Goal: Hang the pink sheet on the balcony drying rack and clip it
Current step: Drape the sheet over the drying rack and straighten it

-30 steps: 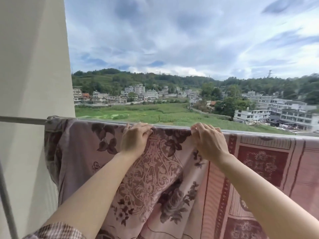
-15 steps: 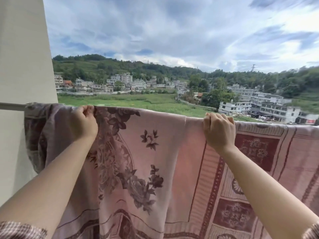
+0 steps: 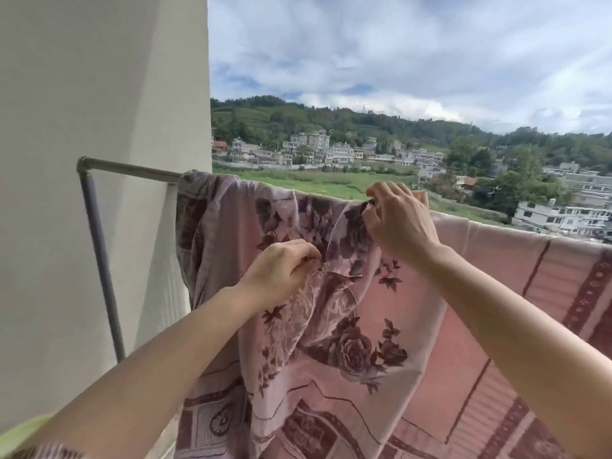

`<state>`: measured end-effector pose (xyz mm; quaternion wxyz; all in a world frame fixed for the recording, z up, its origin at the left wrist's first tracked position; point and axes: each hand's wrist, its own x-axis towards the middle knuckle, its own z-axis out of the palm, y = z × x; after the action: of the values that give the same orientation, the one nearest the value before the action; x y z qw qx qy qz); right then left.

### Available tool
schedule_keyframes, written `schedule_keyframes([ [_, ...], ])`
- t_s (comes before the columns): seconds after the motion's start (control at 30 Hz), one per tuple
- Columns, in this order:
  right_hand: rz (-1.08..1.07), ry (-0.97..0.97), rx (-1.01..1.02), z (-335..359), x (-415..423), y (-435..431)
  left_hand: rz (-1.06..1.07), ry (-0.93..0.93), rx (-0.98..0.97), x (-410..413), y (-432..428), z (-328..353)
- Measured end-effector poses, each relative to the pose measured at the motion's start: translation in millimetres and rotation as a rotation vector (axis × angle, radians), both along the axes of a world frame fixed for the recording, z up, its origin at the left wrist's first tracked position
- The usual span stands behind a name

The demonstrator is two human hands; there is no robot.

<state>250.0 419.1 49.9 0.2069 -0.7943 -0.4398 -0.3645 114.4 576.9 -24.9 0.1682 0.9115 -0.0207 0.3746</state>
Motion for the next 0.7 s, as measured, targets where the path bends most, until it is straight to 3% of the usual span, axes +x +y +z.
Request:
schedule_keyframes([
  [0.1, 0.033, -0.017, -0.050, 0, -11, 25, 0.062, -0.014, 0.022, -11, 27, 1],
  [0.2, 0.040, -0.046, -0.080, -4, -21, 54, 0.393, -0.382, -0.089, -19, 77, 6],
  [0.27, 0.040, -0.077, -0.076, -5, -28, 76, 0.553, -0.501, -0.321, -24, 117, 8],
  [0.37, 0.026, -0.085, -0.056, -7, -43, 117, 0.574, -0.378, -0.746, -28, 171, 6],
  [0.53, -0.041, -0.054, -0.039, -3, -71, 191, 0.189, -0.197, -0.914, -28, 223, 7],
  [0.63, -0.045, -0.026, -0.082, 1, -81, 225, 0.132, -0.132, -1.009, -23, 249, 18],
  [0.7, -0.061, 0.034, -0.111, 3, -82, 239, 0.056, 0.021, -1.059, -23, 265, 23],
])
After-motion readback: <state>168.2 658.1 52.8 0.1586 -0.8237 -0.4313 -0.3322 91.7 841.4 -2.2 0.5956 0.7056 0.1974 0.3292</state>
